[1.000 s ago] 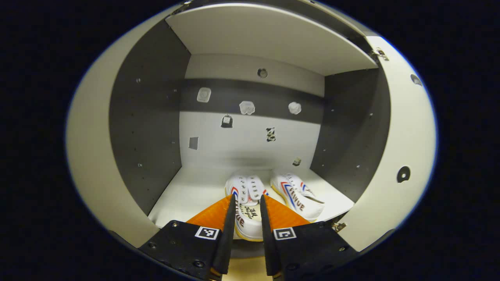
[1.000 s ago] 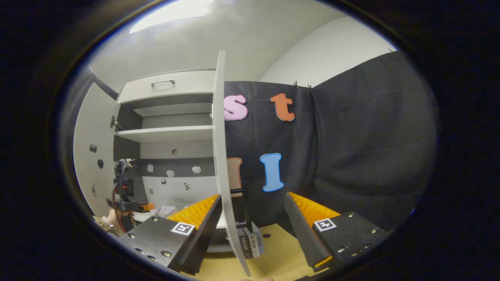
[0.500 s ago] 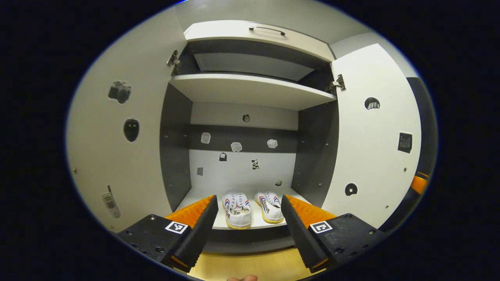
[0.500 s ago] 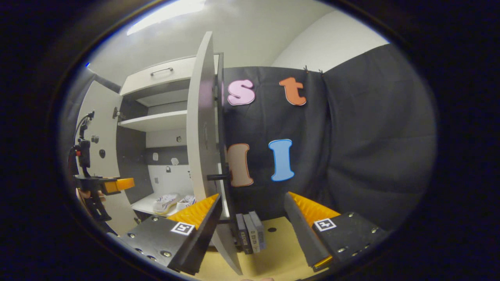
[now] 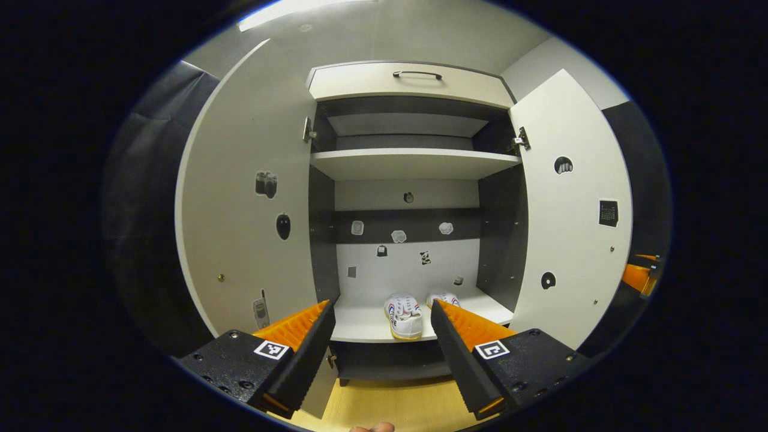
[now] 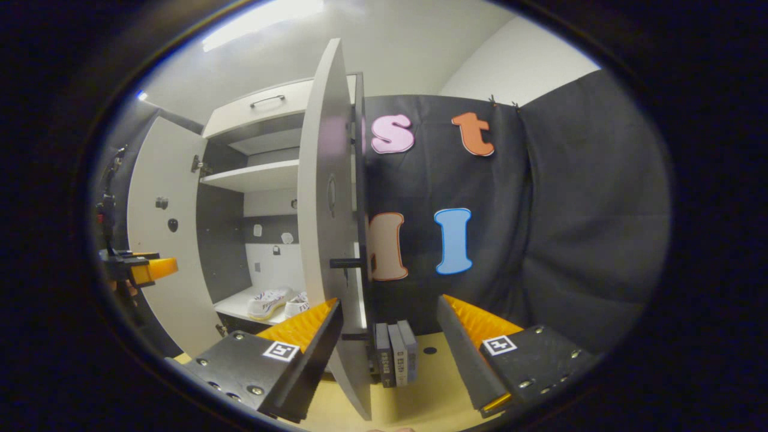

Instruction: Grab one shoe with the right hand and put it into the shoe cabinet, grab the other shoe with the left hand and put it into the shoe cabinet; then close the right door with the right hand and the left door with the left hand.

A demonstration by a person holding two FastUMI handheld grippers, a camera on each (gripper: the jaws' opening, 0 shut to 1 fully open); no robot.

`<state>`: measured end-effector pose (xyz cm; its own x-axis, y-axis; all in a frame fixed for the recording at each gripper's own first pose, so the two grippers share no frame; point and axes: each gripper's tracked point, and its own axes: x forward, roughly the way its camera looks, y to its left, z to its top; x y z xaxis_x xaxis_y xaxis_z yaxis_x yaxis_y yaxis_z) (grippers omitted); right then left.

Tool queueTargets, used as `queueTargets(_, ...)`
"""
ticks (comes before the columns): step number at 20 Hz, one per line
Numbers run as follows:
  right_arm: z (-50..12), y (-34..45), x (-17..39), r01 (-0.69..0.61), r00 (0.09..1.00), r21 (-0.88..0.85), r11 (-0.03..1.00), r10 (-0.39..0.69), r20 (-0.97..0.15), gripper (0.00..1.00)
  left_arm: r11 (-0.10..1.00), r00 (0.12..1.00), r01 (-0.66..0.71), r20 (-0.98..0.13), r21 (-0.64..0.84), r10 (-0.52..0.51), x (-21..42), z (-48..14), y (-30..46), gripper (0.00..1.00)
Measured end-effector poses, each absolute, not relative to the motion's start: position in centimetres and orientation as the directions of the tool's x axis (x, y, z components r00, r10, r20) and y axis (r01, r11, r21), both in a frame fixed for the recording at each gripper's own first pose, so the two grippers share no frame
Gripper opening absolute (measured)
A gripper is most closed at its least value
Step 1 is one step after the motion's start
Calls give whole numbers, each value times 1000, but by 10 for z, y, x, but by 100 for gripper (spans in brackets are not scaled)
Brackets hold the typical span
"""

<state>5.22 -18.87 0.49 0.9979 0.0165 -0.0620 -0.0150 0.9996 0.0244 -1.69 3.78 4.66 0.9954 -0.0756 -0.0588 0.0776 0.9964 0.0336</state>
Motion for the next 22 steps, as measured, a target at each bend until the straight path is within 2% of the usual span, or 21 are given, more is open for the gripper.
queueTargets(3, 5, -177, 50, -43, 997, 25, 999, 44, -64, 95, 997, 997, 62, -44, 42, -60, -30, 55, 47, 96)
queueTargets(4, 4, -166, 51, -56, 996, 31, 998, 57, -67, 95, 997, 998, 60, -39, 39, -58, -32, 57, 49, 94)
queueTargets(6, 3, -148, 52, -79, 994, 34, 996, 81, -71, 95, 998, 998, 54, -32, 29, -53, -39, 62, 55, 96)
queueTargets(7, 4, -139, 52, -87, 993, 32, 996, 89, -71, 95, 999, 999, 49, -25, 24, -48, -42, 65, 60, 94)
queueTargets(9, 3, -123, 54, -98, 992, 28, 995, 100, -71, 95, 999, 999, 36, -13, 24, -36, -47, 69, 70, 96)
queueTargets(10, 2, -114, 55, -104, 992, 27, 994, 106, -72, 95, 999, 999, 31, -13, 27, -31, -47, 70, 76, 94)
queueTargets(11, 2, -106, 57, -110, 991, 27, 994, 111, -74, 95, 999, 1000, 23, -18, 30, -22, -50, 68, 83, 96)
queueTargets(18, 2, -28, 68, -206, 976, 56, 977, 210, -63, 95, 1000, 1000, 4, -24, 6, -4, -58, 71, 118, 96)
queueTargets(19, 4, -18, 69, -212, 975, 58, 976, 215, -55, 95, 1000, 1000, -1, -22, 4, 1, -58, 71, 123, 94)
queueTargets(22, 8, 9, 71, -241, 969, 63, 968, 244, -37, 95, 1000, 1000, -23, 0, 1, 23, -64, 80, 142, 96)
